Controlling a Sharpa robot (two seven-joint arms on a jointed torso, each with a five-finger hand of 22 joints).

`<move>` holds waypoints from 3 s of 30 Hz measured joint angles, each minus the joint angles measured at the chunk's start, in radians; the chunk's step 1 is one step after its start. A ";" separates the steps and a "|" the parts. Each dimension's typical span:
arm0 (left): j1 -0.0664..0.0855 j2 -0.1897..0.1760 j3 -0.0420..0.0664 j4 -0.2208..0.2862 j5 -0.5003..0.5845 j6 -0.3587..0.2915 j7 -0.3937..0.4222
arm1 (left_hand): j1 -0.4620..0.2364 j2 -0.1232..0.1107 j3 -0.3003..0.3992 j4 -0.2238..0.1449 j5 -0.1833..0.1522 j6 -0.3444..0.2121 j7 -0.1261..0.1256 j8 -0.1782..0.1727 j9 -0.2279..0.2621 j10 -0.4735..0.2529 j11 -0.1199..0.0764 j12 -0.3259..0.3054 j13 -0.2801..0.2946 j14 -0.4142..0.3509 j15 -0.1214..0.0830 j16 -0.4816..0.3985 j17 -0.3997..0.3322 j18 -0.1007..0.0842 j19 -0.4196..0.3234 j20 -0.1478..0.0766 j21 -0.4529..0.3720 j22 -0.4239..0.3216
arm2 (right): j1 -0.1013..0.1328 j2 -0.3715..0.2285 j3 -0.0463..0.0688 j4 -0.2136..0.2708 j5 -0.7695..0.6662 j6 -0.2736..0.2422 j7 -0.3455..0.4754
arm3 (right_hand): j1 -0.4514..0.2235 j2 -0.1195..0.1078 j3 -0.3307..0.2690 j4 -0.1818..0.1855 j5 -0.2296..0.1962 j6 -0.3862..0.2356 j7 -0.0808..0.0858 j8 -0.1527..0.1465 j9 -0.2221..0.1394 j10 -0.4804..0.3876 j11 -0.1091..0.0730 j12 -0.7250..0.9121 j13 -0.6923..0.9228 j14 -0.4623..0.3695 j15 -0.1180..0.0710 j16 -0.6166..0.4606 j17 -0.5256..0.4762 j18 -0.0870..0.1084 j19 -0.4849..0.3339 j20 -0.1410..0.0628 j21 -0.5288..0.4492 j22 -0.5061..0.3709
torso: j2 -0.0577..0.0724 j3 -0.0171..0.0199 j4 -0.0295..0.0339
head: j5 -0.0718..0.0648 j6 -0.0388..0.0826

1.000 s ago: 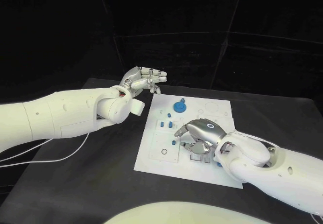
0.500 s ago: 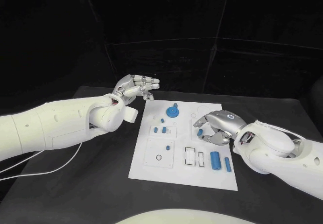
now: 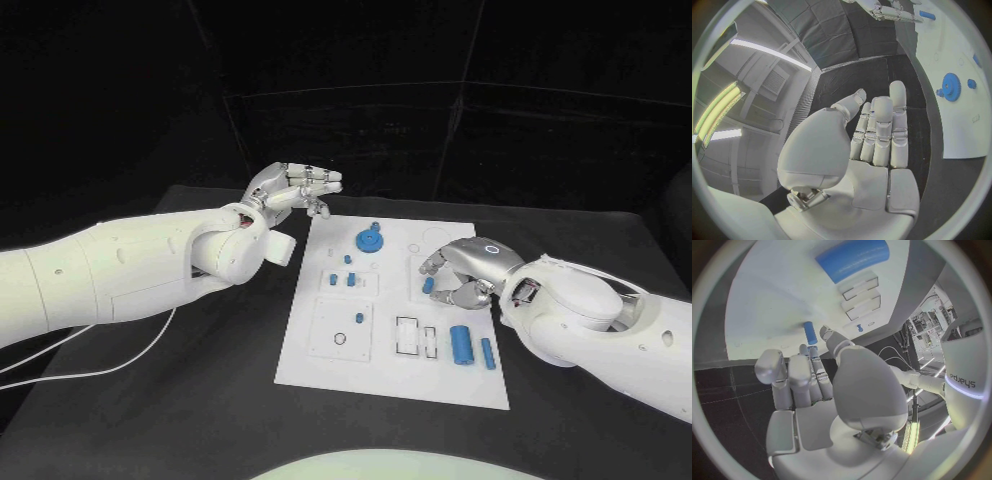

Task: Assemble the parts on the task board

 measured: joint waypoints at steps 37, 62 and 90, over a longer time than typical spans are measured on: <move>0.000 0.001 0.000 -0.002 0.000 0.009 -0.003 | 0.000 0.000 -0.003 0.003 0.000 0.000 0.000 0.000 0.000 0.000 0.000 0.000 0.000 -0.004 0.004 0.000 0.000 0.000 0.000 0.000 0.000 -0.001 | -0.001 0.034 -0.002 -0.025 -0.001 -0.016 -0.046 | 0.068 0.088 0.125 -0.027 -0.035 0.172 -0.014 0.042 0.009 0.222 -0.043 0.033 0.003 0.000 -0.029 0.067 0.060 -0.017 0.115 -0.032 0.119 0.154 | -0.001 0.0001 -0.0013 | -0.006 -0.011; 0.000 0.001 0.000 -0.006 0.000 0.010 -0.003 | 0.000 0.000 -0.003 0.003 0.000 0.000 0.000 0.000 0.000 0.000 0.000 0.000 0.000 -0.004 0.004 0.000 -0.001 0.000 0.003 0.003 -0.005 -0.002 | 0.000 0.097 0.026 0.152 0.047 -0.126 -0.007 | 0.071 0.081 0.138 -0.033 -0.032 0.176 -0.011 0.041 0.009 0.227 -0.041 0.024 0.002 0.000 -0.029 0.067 0.060 -0.016 0.115 -0.032 0.123 0.156 | -0.001 -0.0011 -0.0001 | 0.019 -0.023; 0.000 0.012 0.000 -0.006 0.000 0.010 -0.003 | 0.000 0.000 -0.003 0.003 0.000 0.000 0.000 0.000 0.000 0.000 0.000 0.004 0.000 -0.004 0.004 0.000 -0.001 0.000 0.003 0.003 -0.005 -0.003 | -0.036 0.253 -0.024 0.025 0.063 0.044 0.055 | 0.056 0.066 0.138 -0.033 -0.032 0.175 -0.011 0.037 0.005 0.233 -0.046 0.015 0.002 0.000 -0.029 0.066 0.054 -0.016 0.115 -0.032 0.123 0.151 | -0.001 0.0000 -0.0012 | 0.051 -0.051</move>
